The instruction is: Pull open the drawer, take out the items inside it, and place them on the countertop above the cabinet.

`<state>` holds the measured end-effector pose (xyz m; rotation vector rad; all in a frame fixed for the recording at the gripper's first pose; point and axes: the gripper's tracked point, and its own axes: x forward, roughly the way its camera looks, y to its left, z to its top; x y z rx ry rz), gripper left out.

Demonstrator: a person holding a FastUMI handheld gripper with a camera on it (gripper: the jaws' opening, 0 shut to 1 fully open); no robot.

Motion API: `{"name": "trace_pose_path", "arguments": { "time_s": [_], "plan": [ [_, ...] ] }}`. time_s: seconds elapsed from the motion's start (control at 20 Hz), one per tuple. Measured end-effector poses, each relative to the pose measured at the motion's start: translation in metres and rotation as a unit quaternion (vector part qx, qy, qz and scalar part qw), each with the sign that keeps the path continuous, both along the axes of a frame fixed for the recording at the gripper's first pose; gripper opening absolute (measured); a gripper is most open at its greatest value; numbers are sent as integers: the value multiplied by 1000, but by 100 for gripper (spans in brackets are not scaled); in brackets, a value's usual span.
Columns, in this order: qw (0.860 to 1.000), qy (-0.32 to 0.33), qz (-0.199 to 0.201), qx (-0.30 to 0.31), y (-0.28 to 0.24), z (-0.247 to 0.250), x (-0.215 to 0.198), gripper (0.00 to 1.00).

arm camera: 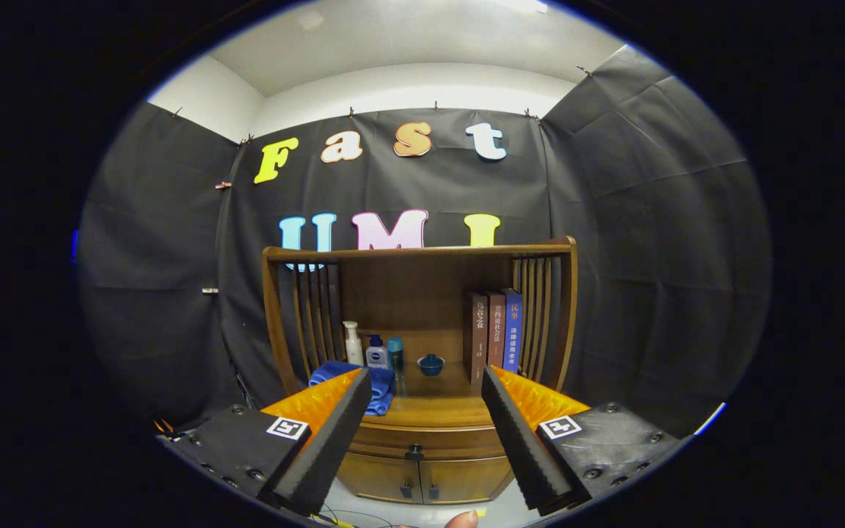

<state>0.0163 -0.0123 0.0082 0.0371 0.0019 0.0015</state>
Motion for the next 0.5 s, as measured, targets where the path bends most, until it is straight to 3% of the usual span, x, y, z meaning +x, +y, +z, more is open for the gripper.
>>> {"name": "trace_pose_path", "arguments": {
  "time_s": [0.25,0.5],
  "plan": [
    [1000,-15,12,17,0,-7,29,99],
    [999,-25,18,19,6,-59,74,99]
  ]
}}
